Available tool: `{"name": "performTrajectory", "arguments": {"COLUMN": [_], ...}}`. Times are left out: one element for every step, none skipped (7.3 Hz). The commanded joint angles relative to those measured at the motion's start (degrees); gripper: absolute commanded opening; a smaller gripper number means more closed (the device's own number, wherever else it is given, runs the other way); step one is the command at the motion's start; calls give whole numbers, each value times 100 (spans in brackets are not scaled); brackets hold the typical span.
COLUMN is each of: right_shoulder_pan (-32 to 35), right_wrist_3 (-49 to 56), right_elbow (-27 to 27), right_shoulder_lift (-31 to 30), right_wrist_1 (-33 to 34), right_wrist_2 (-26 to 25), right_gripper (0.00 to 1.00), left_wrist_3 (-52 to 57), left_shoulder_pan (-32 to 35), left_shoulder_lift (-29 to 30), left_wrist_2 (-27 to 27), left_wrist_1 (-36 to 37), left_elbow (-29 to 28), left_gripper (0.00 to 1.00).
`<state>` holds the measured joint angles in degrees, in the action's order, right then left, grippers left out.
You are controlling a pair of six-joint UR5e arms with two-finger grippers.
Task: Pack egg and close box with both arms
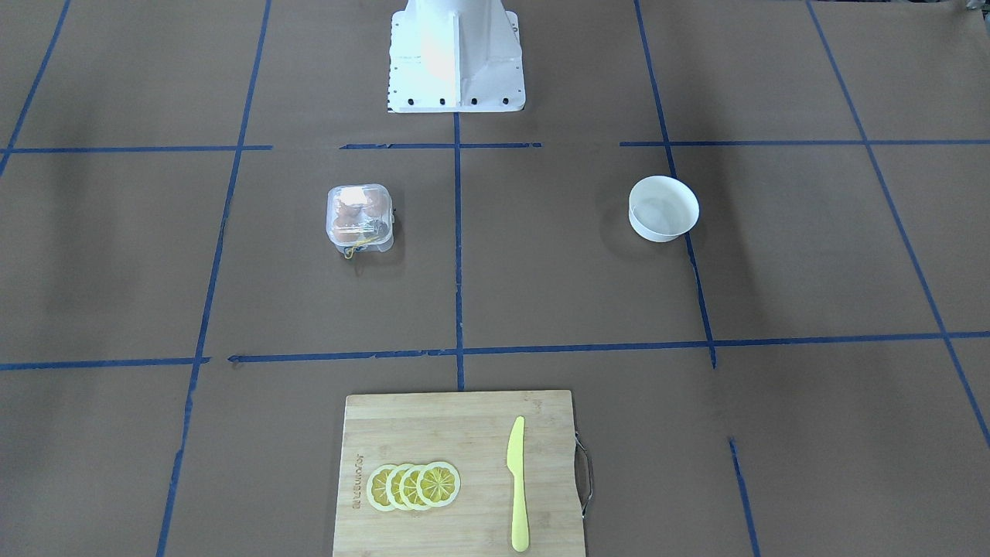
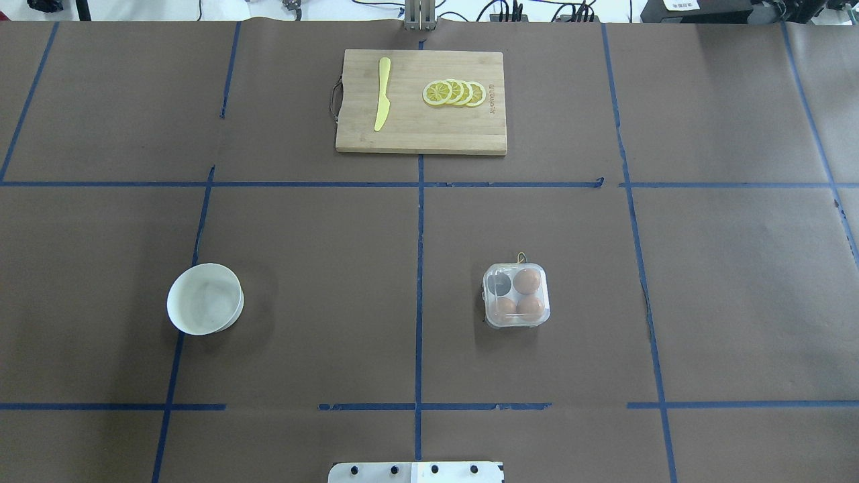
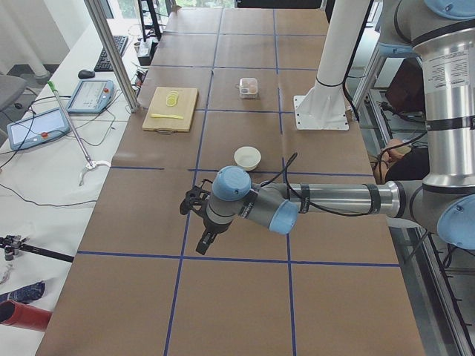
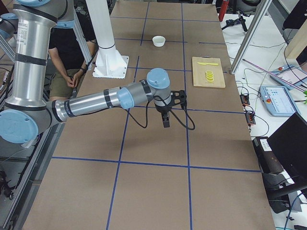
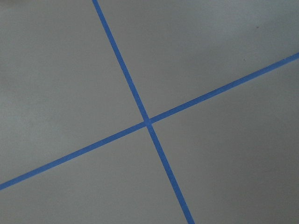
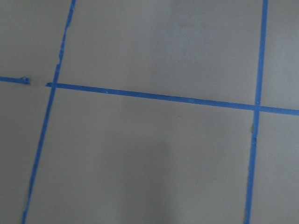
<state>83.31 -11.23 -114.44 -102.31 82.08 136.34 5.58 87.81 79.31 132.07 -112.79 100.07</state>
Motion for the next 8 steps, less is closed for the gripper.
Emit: {"name": "performTrajectory", "arguments": {"right_shoulder_pan": [247,247,247,247,247,247,247,238], "right_wrist_3": [649,640,631,622,622,614,596,596], "right_elbow": [264,238,255,255,255,290,317,326], "right_shoulder_lift": [-551,-675,-711,-720,-755,-747,-755,-764], "right_wrist_1": [-16,-51,-52,-52,-60,-52,-26,-34], "right_wrist_2": [-46,-11,-2,-2,-2,-2,15,24], "right_gripper": [100,100,100,100,100,100,100,100], "left_wrist_3": [-74,-118,-423,-618,-602,-602,-576,-567], "left_shoulder_pan": [8,8,8,-1,-1,8,-10,-19], "left_shoulder_lift": [-12,-4,23,23,32,-3,-12,-91], "left_wrist_2": [-6,-6,-6,-15,-41,-24,2,3], "left_wrist_1": [256,579,1070,1805,2465,2594,2830,3067], "left_elbow": [101,92,153,449,687,707,681,716], "left_gripper": [100,100,100,100,100,100,100,100]}}
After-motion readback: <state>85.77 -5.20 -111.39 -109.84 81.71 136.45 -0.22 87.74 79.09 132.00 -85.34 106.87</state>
